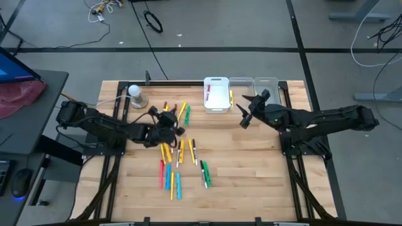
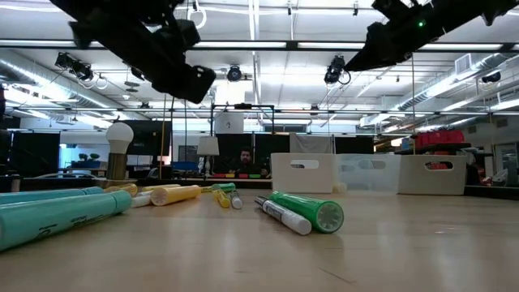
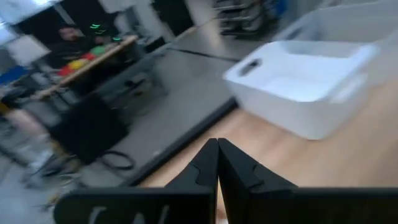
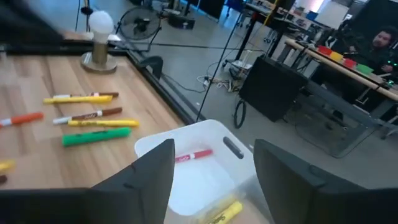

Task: Pick & Place Markers
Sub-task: Put the left light brown marker pen into the white bin

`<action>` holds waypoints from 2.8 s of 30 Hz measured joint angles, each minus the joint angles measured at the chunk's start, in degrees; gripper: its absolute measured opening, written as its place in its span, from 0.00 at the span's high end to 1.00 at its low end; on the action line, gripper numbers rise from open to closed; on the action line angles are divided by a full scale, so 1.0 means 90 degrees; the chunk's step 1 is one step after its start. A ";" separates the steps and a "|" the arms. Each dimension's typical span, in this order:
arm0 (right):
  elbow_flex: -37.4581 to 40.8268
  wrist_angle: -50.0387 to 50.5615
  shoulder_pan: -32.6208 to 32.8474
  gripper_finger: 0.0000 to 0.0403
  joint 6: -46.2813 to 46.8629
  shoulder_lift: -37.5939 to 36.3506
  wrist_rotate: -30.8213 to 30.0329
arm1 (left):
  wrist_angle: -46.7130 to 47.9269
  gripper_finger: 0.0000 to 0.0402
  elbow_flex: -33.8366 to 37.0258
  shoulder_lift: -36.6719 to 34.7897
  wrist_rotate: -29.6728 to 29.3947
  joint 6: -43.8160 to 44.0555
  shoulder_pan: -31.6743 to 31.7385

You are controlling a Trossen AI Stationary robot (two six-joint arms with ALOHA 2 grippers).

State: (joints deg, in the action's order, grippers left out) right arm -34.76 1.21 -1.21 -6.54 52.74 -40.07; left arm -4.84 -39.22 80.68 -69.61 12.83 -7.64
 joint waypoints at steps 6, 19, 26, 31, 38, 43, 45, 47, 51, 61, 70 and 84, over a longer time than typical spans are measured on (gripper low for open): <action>0.0294 0.0096 0.0238 0.50 0.0801 0.0476 0.0040 | -0.0015 0.97 0.0000 0.0000 -0.0003 -0.0120 0.0359; 0.0305 0.0833 0.1243 0.58 0.2371 0.0349 0.0269 | -0.0346 0.97 -0.0929 -0.0239 0.0029 -0.0220 -0.0988; 0.0305 0.1610 0.1430 0.58 0.2660 0.0352 0.0893 | -0.0271 0.97 -0.1696 -0.0231 0.0377 0.0001 -0.1470; 0.0305 0.2828 0.1866 0.58 0.3810 0.0347 0.0906 | 0.0395 0.97 -0.2259 -0.0213 0.0367 0.0014 -0.1658; 0.0569 0.2664 0.2674 0.58 0.5185 0.0344 0.0665 | 0.2293 0.97 -0.2369 -0.0211 0.0425 0.1133 -0.1653; 0.1087 0.1450 0.2807 0.58 0.5233 0.0354 0.0357 | 0.4592 0.96 -0.2368 -0.0209 0.1354 0.3694 -0.1122; 0.1372 0.0853 0.2730 0.58 0.5073 0.0364 0.0105 | 0.5342 0.94 -0.2327 -0.0203 0.1939 0.4633 -0.0796; 0.1648 0.0277 0.2605 0.58 0.4870 0.0366 -0.0131 | 0.5629 0.90 -0.2147 -0.0155 0.2467 0.5086 -0.0463; 0.2124 -0.0665 0.2296 0.58 0.4106 0.0366 -0.0286 | 0.5413 0.76 -0.1569 -0.0119 0.3539 0.5667 0.0197; 0.2292 -0.1226 0.2011 0.58 0.3454 0.0366 -0.0284 | 0.3679 0.56 0.0491 -0.0083 0.3991 0.6360 0.1594; 0.2292 -0.2323 0.2011 0.58 0.2414 0.0366 0.0245 | 0.1614 0.64 0.1440 -0.0083 0.3678 0.5791 0.2377; 0.2292 -0.2523 0.2006 0.58 0.2064 0.0366 0.0226 | 0.1125 0.68 0.1532 0.0023 0.3739 0.5497 0.2407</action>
State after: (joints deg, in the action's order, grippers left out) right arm -14.13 -21.50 16.84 12.03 56.03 -38.04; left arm 5.28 -25.43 80.89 -35.96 62.30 14.02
